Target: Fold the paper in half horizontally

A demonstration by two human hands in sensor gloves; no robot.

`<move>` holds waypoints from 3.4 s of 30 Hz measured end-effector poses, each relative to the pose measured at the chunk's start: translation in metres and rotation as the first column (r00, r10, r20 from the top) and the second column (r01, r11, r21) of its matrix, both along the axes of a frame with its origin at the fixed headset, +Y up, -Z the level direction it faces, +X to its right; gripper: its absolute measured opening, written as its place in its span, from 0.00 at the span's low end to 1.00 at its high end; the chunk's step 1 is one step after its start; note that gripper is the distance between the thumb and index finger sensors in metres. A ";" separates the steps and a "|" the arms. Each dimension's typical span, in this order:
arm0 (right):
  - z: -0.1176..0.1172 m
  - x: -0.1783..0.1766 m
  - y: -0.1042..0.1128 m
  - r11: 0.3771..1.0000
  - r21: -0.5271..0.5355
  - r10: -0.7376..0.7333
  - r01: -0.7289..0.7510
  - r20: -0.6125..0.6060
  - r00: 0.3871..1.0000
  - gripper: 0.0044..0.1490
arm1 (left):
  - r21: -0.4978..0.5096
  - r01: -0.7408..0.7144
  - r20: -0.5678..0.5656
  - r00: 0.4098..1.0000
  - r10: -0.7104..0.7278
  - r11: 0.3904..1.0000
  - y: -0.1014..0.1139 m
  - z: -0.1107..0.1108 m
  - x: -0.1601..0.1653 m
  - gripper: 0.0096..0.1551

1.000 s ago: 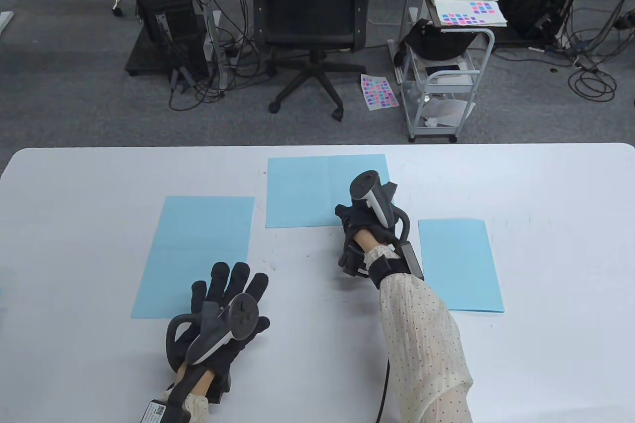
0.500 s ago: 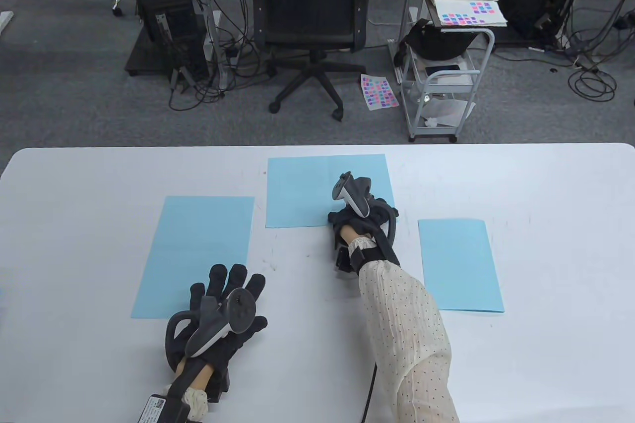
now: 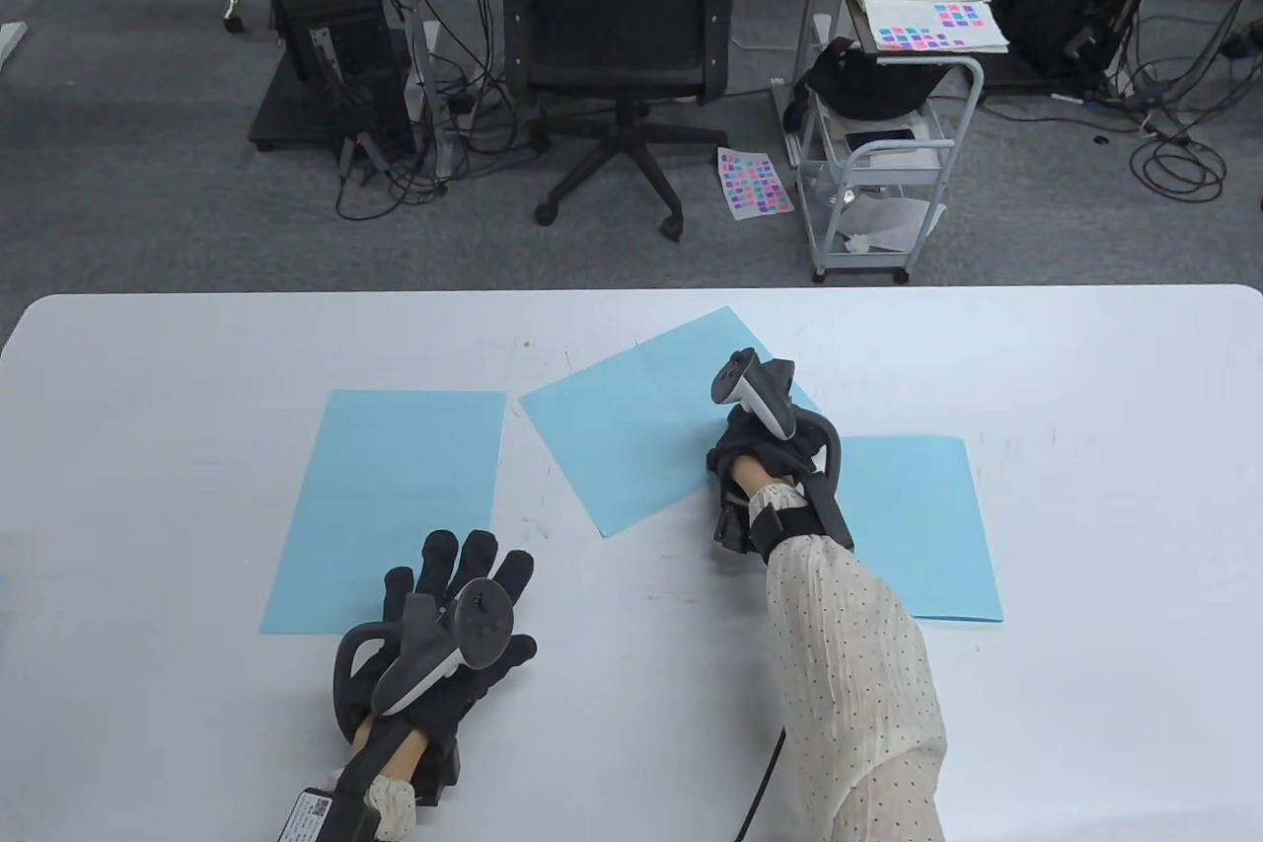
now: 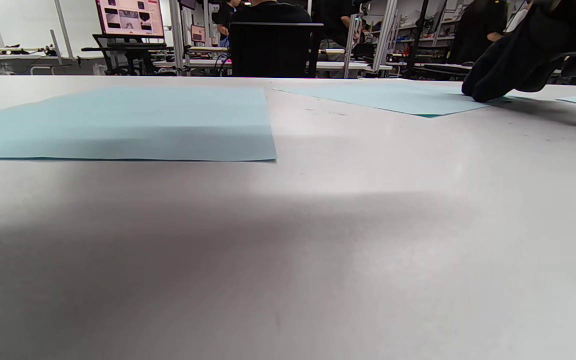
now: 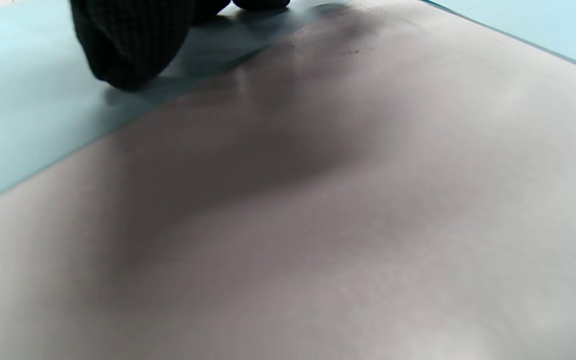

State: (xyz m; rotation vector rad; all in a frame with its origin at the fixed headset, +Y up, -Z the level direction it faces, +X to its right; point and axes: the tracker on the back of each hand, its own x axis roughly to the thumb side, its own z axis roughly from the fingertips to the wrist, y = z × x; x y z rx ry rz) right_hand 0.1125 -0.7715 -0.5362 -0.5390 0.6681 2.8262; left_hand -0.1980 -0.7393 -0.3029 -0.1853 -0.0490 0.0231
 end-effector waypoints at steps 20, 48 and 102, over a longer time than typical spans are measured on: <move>0.038 0.013 0.000 0.993 0.026 -0.100 0.112 -0.289 0.952 0.39 | 0.009 -0.002 0.007 1.000 0.002 1.000 0.000 0.001 0.000 0.47; 0.132 0.006 0.033 0.971 0.118 -0.123 0.206 -0.492 0.862 0.40 | 0.017 0.000 0.037 0.999 0.000 1.000 -0.001 0.006 0.007 0.47; 0.194 0.026 -0.008 0.982 0.028 -0.149 0.187 -0.495 0.856 0.42 | -0.309 0.026 -0.183 0.979 -0.086 0.951 -0.024 -0.183 0.047 0.51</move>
